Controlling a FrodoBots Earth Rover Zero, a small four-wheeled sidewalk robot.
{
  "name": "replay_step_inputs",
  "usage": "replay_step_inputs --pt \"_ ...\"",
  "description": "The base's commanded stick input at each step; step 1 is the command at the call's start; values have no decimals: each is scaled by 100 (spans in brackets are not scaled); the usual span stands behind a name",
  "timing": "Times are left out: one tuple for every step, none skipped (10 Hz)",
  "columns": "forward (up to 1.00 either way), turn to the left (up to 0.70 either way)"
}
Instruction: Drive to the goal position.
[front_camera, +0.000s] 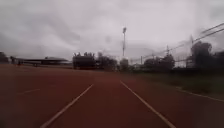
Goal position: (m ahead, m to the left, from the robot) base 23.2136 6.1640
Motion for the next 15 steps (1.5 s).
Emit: replay_step_inputs --pt "70 0" --pt "70 0" --pt "70 0" --pt "70 0" --pt "70 0" --pt "70 0" --pt "70 0" --pt "70 0" --pt "70 0" --pt "70 0" --pt "70 0" --pt "70 0" --pt "70 0" --pt "70 0" --pt "70 0"
